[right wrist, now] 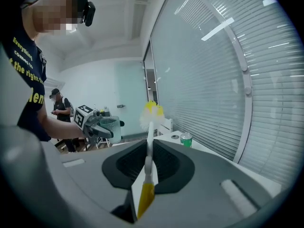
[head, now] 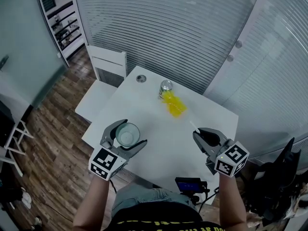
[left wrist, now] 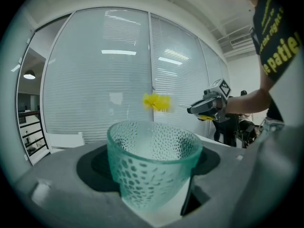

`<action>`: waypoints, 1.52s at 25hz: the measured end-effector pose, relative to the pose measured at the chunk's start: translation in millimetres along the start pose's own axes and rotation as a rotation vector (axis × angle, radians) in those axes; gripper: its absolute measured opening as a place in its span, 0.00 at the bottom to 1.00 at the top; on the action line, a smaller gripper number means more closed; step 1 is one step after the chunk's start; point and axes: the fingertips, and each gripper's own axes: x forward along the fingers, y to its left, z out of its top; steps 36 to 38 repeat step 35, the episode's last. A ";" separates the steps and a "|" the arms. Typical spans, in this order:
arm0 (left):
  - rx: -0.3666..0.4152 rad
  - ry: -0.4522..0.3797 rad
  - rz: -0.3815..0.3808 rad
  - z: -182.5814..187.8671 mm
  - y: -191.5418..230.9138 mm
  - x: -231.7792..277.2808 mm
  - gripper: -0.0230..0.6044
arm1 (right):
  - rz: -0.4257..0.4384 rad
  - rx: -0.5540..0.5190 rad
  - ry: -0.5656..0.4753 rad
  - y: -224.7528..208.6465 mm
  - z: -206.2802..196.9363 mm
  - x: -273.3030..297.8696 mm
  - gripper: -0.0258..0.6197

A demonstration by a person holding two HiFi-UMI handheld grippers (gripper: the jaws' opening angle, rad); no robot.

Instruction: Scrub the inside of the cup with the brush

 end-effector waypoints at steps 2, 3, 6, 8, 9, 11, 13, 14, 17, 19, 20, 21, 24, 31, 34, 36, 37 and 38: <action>-0.017 -0.012 -0.010 -2.0 -1.2 -3.1 0.70 | -0.005 0.004 -0.002 -0.8 -2.9 0.1 0.11; -0.026 -0.015 -0.011 -3.0 -1.3 -4.0 0.70 | -0.009 0.004 0.000 -1.0 -3.6 0.0 0.11; -0.044 -0.019 -0.009 -5.2 -1.3 -6.2 0.70 | -0.017 0.002 0.005 0.2 -8.6 -0.5 0.11; -0.051 -0.025 -0.009 -4.9 -1.6 -7.3 0.70 | -0.024 -0.005 0.005 2.1 -11.1 -0.7 0.11; -0.053 -0.027 -0.010 -4.5 -1.8 -7.4 0.70 | -0.029 -0.009 0.005 2.8 -11.6 -0.6 0.11; -0.054 -0.029 -0.011 -3.7 -2.7 -6.9 0.70 | -0.035 -0.015 0.004 3.5 -11.9 -0.5 0.11; -0.052 -0.032 -0.013 -2.7 -3.9 -6.4 0.70 | -0.038 -0.017 0.004 3.6 -13.2 -0.2 0.11; -0.054 -0.033 -0.016 -2.2 -4.5 -6.3 0.70 | -0.039 -0.019 0.004 3.8 -13.7 0.1 0.11; -0.050 -0.035 -0.022 -1.0 -6.1 -6.6 0.70 | -0.044 -0.025 0.006 5.1 -12.9 0.9 0.11; -0.046 -0.036 -0.025 -1.6 -7.4 -6.6 0.70 | -0.047 -0.028 0.008 5.7 -12.4 1.3 0.11; -0.045 -0.036 -0.027 -2.0 -7.9 -6.4 0.70 | -0.049 -0.030 0.008 5.7 -12.3 1.6 0.11; -0.044 -0.036 -0.028 -2.3 -8.3 -6.0 0.70 | -0.050 -0.031 0.008 5.5 -12.2 1.8 0.11; -0.044 -0.036 -0.033 -2.0 -9.2 -5.0 0.70 | -0.052 -0.032 0.010 5.0 -11.5 2.1 0.11; -0.043 -0.035 -0.040 -2.7 -11.0 -6.4 0.70 | -0.051 -0.034 0.014 7.8 -10.8 2.0 0.11; -0.045 -0.034 -0.044 -2.8 -11.1 -5.8 0.70 | -0.044 -0.028 0.021 9.0 -10.4 3.3 0.11; -0.045 -0.033 -0.046 -2.9 -11.3 -5.5 0.70 | -0.041 -0.025 0.023 9.4 -10.3 3.7 0.11; -0.045 -0.033 -0.046 -2.9 -11.3 -5.5 0.70 | -0.041 -0.025 0.023 9.4 -10.3 3.7 0.11; -0.045 -0.033 -0.046 -2.9 -11.3 -5.5 0.70 | -0.041 -0.025 0.023 9.4 -10.3 3.7 0.11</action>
